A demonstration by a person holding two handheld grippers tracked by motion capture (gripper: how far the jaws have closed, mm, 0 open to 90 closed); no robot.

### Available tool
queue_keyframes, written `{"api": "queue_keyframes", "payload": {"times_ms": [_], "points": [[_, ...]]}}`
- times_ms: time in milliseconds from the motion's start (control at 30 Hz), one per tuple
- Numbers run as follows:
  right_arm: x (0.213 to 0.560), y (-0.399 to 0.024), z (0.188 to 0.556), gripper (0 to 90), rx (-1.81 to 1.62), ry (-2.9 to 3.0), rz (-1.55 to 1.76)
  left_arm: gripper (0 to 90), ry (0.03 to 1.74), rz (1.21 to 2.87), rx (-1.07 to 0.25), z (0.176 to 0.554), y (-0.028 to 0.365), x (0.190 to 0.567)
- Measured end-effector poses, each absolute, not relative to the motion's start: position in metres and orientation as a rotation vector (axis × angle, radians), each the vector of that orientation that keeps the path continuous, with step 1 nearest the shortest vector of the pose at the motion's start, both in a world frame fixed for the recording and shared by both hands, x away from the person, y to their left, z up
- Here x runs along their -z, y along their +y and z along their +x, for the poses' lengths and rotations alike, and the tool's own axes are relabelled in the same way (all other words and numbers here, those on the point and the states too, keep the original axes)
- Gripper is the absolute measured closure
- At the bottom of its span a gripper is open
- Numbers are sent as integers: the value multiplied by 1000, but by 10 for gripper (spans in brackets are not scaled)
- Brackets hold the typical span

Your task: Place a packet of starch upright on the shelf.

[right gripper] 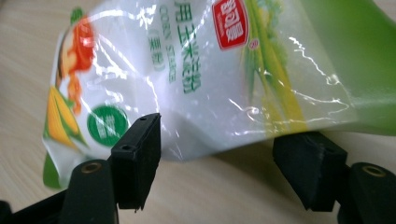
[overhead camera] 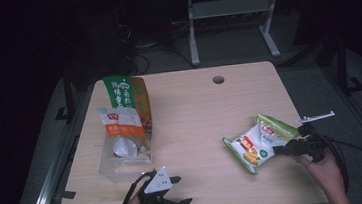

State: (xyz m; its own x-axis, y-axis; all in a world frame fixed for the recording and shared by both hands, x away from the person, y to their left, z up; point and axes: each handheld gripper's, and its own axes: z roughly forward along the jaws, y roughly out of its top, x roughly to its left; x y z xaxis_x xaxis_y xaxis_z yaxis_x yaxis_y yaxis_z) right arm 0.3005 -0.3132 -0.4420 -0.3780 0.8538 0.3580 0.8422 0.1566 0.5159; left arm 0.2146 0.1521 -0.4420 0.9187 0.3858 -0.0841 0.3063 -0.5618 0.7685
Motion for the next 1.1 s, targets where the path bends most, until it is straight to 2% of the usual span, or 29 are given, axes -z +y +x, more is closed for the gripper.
{"api": "queue_keyframes", "payload": {"times_ms": [133,333,567,700,1100], "points": [[444,-306,315,375,-1081,2387,1731,270,489,2207,-116,214,151,442],[446,-293,330,599,-1181,2405,1695,270,489,2207,-117,216,151,442],[442,-278,333,838,-1122,2449,1613,271,498,2200,-114,217,151,442],[438,-274,331,868,-1114,2474,1568,271,506,2196,-100,220,150,442],[405,-258,318,884,-1232,2479,1359,272,520,2183,-100,235,139,432]]}}
